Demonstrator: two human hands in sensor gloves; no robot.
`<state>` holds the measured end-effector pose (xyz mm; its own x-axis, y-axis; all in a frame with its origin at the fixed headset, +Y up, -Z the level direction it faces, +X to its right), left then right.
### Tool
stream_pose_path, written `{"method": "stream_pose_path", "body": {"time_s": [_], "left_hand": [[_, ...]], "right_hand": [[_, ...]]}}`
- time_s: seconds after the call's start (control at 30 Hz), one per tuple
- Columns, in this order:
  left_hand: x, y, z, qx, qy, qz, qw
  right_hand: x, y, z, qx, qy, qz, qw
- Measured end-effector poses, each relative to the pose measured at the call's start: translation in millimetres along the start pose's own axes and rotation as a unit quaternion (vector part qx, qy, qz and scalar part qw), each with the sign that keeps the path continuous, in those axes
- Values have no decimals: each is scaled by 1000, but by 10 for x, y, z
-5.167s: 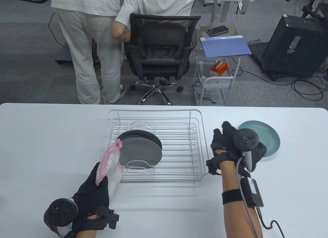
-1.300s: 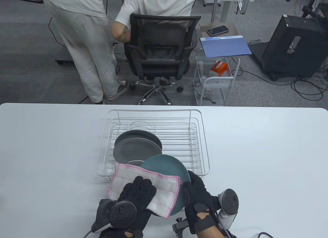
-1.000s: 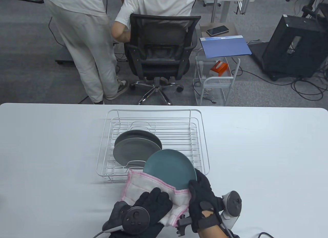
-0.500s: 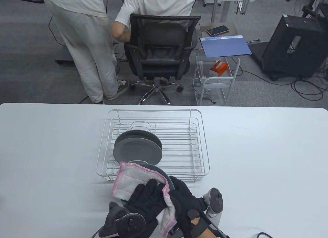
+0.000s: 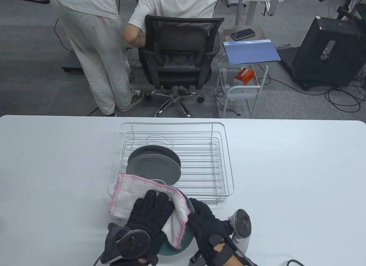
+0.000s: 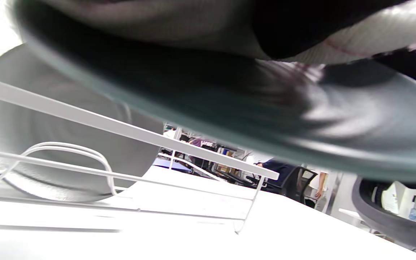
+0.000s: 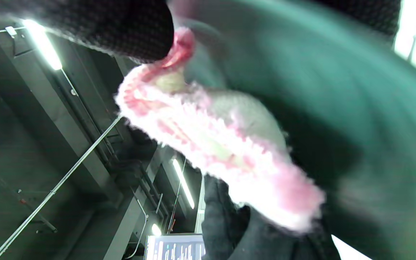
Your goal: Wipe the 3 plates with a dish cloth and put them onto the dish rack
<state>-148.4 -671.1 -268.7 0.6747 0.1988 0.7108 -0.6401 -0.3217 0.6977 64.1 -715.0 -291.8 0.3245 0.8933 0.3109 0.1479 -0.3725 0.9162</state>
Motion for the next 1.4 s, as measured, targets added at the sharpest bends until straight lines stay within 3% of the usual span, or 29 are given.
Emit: {"method": "stream_pose_path", "body": {"time_s": [0.2,0.53,0.7,1.0,1.4], "left_hand": [[-29,-6,88,-45,40,9,998],[226,-83,299,-104,59,62,991],[320,-98,338,-111,64,81,988],[414,-72,202,-61,16,103,993],[201,-28,47,-16,-17,49,999]], "right_hand": [[122,-8,229,-68,-2,28,997],[162,30,413,-146,-31,52,987],[127,10,284,-109,-31,60,992],[-70,13,-93,0,-39,28,999],[-70,3,-140,44,-10,1,999]]}}
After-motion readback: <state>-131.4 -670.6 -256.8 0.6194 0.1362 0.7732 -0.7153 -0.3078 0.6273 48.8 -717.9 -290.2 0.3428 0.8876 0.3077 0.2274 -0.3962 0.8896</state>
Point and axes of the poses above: the tracker on the back of each hand, its own x axis roughly to the thumb side, its own y axis roughly from the fingertips to the wrist, z = x × y, the point moved 4 cm from there along -y, roughly from the wrist to the fingertips, and after that the axes turned 14 degrees about z, right-handed, at the moved point
